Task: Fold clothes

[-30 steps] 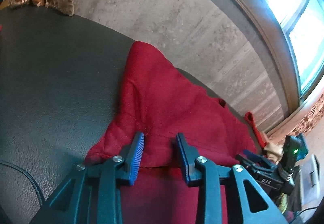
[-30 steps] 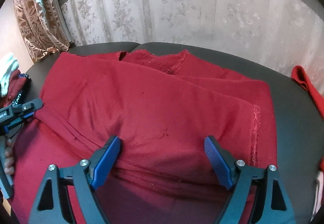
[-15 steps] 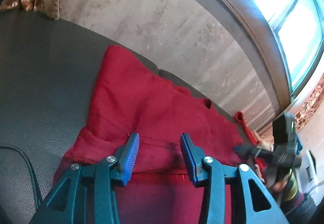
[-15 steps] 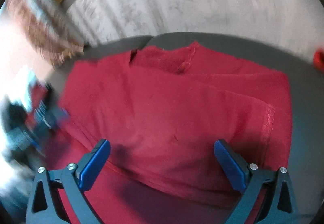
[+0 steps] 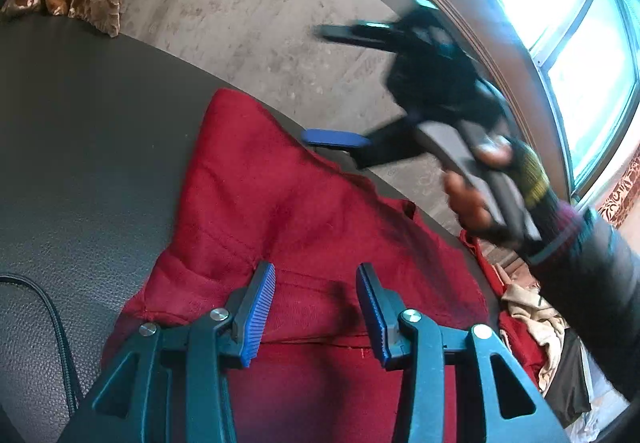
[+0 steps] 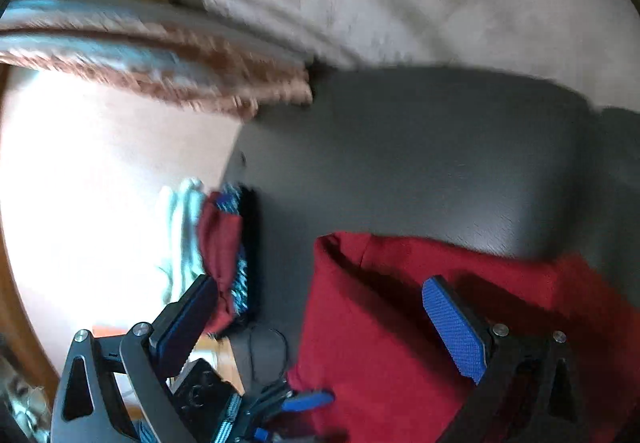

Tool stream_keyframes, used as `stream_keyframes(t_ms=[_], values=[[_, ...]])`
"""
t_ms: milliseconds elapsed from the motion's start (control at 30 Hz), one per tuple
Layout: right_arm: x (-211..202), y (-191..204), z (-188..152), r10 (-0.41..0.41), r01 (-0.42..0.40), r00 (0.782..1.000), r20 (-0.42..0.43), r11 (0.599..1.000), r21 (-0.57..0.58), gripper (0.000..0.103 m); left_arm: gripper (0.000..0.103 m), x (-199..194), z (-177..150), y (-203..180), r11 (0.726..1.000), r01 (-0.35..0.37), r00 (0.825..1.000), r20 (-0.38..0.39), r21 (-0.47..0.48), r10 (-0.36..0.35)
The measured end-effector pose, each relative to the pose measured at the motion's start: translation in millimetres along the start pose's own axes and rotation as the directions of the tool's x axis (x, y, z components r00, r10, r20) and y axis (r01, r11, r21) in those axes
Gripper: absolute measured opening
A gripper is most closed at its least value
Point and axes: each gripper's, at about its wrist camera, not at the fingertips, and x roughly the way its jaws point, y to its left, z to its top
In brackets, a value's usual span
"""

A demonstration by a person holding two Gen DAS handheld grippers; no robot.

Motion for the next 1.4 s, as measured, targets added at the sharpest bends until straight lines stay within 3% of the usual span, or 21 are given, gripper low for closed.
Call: stream_keyframes(t_ms=[67, 167, 267, 333, 400, 633, 800, 867, 1033, 1133, 1267, 1333, 1400], values=[[21, 4, 10, -0.006, 0.004, 0.997, -0.082, 1.0, -0.02, 0.103, 0.043, 3, 0, 0, 1.0, -0.001, 1.0, 0.003, 0.001, 0.001], [49, 17, 11, 0.075, -0.089, 0.975, -0.208, 0.994, -0.057, 0.103, 0.043, 7, 1, 1, 1.0, 0.0, 1.0, 0.006, 0.001, 0.0], [67, 31, 7, 0.135, -0.163, 0.955, -0.266, 0.983, -0.088, 0.103, 0.042, 8, 2, 2, 1.0, -0.002, 1.0, 0.01, 0.001, 0.002], [71, 30, 11, 0.156, -0.178, 0.961, -0.23, 0.981, -0.081, 0.103, 0.042, 8, 2, 3, 1.0, -0.004, 1.0, 0.012, 0.001, 0.004], [67, 16, 18, 0.218, -0.221, 0.967, -0.129, 0.975, -0.01, 0.103, 0.042, 8, 2, 4, 1.0, -0.005, 1.0, 0.014, 0.001, 0.005], [57, -13, 18, 0.308, -0.321, 0.943, 0.123, 0.941, 0.103, 0.103, 0.042, 9, 2, 6, 1.0, -0.013, 1.0, 0.026, -0.001, 0.013], [21, -8, 14, 0.235, -0.258, 0.946, 0.225, 0.963, 0.078, 0.103, 0.042, 7, 0, 9, 1.0, -0.005, 1.0, 0.029, -0.002, 0.005], [1, -3, 7, 0.251, -0.272, 0.935, 0.25, 0.961, 0.052, 0.103, 0.042, 5, 0, 12, 1.0, 0.0, 1.0, 0.031, -0.005, 0.0], [-15, 1, -42, 0.191, -0.2, 0.956, 0.221, 0.98, 0.019, 0.103, 0.042, 5, 2, 15, 1.0, 0.009, 0.999, 0.032, -0.008, -0.009], [-16, -18, -68, 0.031, -0.045, 0.971, 0.238, 0.998, 0.055, 0.103, 0.042, 4, 2, 17, 1.0, 0.015, 0.999, 0.032, -0.008, -0.014], [-25, -33, -86, 0.0, -0.005, 0.93, 0.368, 1.0, 0.013, 0.09, 0.042, 5, 3, 16, 1.0, 0.014, 0.999, 0.032, -0.004, -0.014], [-23, -37, -91, -0.034, 0.045, 0.908, 0.418, 0.999, -0.015, 0.078, 0.042, 4, 1, 13, 1.0, 0.013, 0.999, 0.033, 0.0, -0.013], [-21, -36, -94, -0.06, 0.075, 0.896, 0.44, 0.997, -0.016, 0.076, 0.042, 8, 3, 14, 1.0, 0.014, 0.999, 0.036, 0.0, -0.014]])
